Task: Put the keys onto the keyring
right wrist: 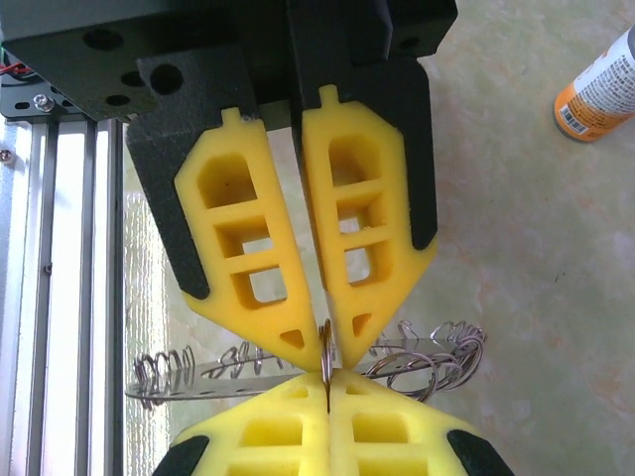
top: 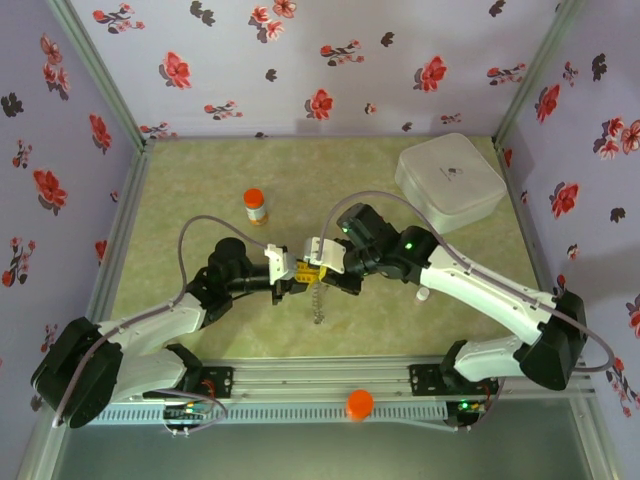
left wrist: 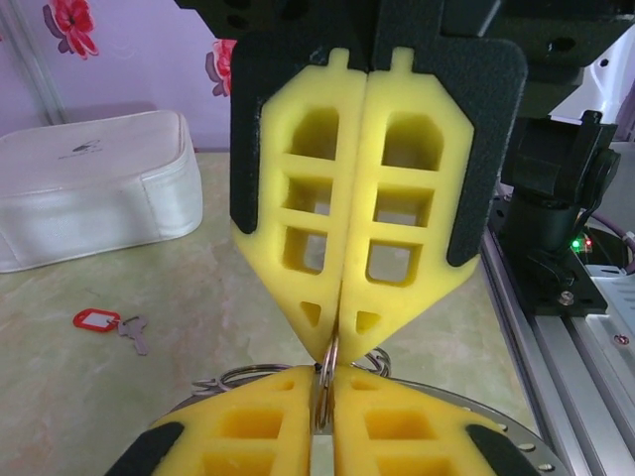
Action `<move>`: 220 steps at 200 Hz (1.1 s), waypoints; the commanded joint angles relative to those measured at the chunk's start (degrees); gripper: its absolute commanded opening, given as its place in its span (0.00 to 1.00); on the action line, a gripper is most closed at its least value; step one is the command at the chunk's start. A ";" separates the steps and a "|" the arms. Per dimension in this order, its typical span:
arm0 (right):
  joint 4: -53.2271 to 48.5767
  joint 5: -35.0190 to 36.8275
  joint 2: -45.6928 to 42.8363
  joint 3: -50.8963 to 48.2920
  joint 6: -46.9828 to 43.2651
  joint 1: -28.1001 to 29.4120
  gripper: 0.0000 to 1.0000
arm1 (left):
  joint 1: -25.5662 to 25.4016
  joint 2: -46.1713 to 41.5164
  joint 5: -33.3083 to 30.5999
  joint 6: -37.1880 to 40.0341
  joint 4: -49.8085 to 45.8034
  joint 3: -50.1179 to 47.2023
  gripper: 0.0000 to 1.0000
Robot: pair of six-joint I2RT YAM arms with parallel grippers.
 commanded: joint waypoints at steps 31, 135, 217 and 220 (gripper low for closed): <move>1.72 -2.30 -0.74 1.28 0.07 0.65 0.00 | -0.22 -0.92 1.23 1.07 -0.09 1.44 0.03; 16.94 -5.88 -15.59 -15.80 12.98 -3.93 0.22 | -0.16 -0.78 1.82 -4.86 13.19 -1.63 0.00; 20.97 -5.39 -12.54 -18.00 14.39 -3.58 0.21 | -0.16 0.21 2.54 -5.85 15.29 -1.82 0.00; 21.22 -5.45 -12.41 -18.05 14.47 -3.50 0.21 | -0.12 0.19 2.62 -5.84 15.30 -1.81 0.00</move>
